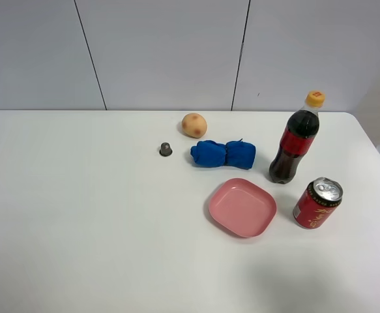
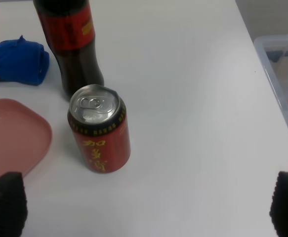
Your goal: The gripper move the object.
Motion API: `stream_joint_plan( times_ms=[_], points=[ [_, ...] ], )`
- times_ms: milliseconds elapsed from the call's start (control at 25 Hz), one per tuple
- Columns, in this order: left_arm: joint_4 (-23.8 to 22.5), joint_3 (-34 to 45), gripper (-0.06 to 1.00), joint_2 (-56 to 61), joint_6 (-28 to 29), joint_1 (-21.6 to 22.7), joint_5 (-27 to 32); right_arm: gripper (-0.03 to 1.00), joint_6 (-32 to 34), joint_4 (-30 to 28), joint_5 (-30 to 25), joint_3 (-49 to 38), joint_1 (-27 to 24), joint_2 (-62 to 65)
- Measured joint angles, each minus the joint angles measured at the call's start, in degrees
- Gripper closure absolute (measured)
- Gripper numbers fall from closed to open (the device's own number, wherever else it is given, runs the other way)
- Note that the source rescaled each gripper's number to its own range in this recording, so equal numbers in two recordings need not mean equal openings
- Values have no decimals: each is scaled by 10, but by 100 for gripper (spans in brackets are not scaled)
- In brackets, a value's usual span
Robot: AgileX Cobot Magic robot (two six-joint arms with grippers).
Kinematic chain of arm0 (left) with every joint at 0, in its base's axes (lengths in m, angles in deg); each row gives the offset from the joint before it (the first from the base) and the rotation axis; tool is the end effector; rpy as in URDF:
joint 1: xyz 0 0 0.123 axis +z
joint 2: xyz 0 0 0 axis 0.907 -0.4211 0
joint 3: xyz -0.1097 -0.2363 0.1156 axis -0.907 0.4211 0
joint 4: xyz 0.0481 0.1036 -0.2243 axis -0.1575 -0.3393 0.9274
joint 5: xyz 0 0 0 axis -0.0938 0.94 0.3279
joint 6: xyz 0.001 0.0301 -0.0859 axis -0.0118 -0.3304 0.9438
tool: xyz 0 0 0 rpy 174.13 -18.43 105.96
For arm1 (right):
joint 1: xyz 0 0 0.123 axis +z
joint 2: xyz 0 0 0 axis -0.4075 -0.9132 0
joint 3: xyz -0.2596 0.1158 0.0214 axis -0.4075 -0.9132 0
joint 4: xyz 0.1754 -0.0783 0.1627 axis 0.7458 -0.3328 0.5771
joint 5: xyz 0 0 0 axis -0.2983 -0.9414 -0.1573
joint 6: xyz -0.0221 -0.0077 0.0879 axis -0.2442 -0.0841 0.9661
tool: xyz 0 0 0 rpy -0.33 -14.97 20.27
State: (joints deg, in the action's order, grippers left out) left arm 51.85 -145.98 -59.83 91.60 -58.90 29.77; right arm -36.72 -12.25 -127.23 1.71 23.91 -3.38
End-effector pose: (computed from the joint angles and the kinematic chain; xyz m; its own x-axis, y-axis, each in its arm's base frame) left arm 0.2830 0.0400 0.4746 -0.3206 -0.1033 -0.9416 -0.2244 0.9740 -0.0304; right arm -0.0051 -0.0017 0.2761 -0.4601 0.0270 -0.8875 0.0298 0.9994 0.0149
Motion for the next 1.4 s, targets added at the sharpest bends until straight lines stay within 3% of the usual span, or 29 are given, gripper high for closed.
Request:
stream_joint_plan(
  times_ms=[200,400,600,880,1040,1240,1400],
  points=[
    [11,194,-6,147,0,52,-29,-3,0,0,0,0,0,0],
    [48,370,-6,327,0,58,-37,-3,0,0,0,0,0,0],
    [65,480,-6,502,-2,58,-31,-3,0,0,0,0,0,0],
    [50,527,-6,670,-25,58,69,-3,0,0,0,0,0,0],
    [41,529,-6,718,-83,58,131,-3,0,0,0,0,0,0],
    [78,529,-6,756,-172,58,163,-3,0,0,0,0,0,0],
    [94,529,-6,762,-184,58,188,-3,0,0,0,0,0,0]
  ],
)
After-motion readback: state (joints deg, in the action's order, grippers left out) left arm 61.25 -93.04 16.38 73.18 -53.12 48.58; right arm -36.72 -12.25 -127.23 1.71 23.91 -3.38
